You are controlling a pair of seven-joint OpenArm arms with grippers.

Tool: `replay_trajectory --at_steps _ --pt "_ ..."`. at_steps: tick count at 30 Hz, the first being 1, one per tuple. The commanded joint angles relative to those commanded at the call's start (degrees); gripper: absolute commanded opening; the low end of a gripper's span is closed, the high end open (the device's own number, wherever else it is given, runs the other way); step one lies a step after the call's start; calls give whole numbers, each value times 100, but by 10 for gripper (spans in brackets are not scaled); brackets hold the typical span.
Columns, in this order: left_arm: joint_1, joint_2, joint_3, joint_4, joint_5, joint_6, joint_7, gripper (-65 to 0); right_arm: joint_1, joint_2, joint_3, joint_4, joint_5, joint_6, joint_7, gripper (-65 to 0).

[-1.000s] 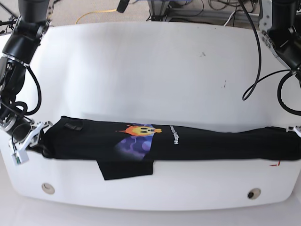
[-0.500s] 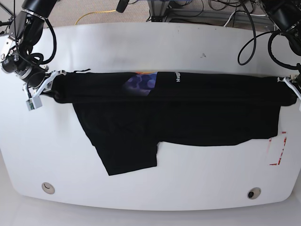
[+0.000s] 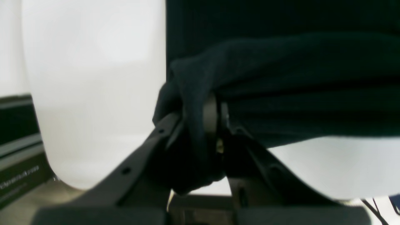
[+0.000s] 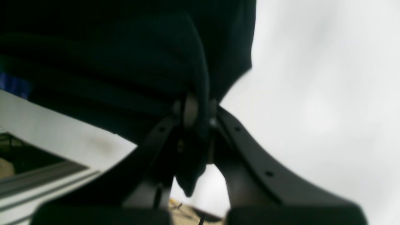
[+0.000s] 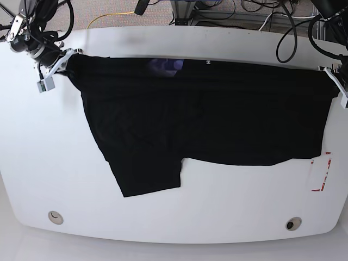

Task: Fold the T-shirt properly
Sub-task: 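Lift the shirt edge with both grippers and fold it over the shirt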

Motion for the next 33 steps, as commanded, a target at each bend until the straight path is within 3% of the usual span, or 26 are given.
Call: replay_trajectory --at_steps 5,9,12,13,15,18,22,27,33 --pt "132 -26 9 0 0 0 -9 -650 -114 0 0 0 0 -9 0 -650" --pt "141 -26 9 -9 0 0 9 -546 -273 35 0 -9 0 -26 -9 -642" --pt "141 -35 9 -9 9 0 18 -431 -343 44 0 -9 -9 -44 -53 -610" --pt "141 -35 9 -9 9 0 18 -400 -378 44 0 -9 -18 -53 -132 -583" --pt "141 -35 9 -26 9 0 18 -321 -413 44 0 35 -176 -44 -360 -466" --pt "141 -105 229 -167 9 0 26 -239 -431 9 53 44 -316 -26 -527 -252" --pt "105 -334 448 -360 -26 0 26 -215 -457 35 246 44 -220 -9 -536 -71" --pt "-26 -369 176 -185 -62 0 35 -211 -536 44 870 53 325 0 -545 -40" --pt "-642 -369 -396 -70 -800 0 554 -211 -281 158 1108 53 1108 0 -545 -40"
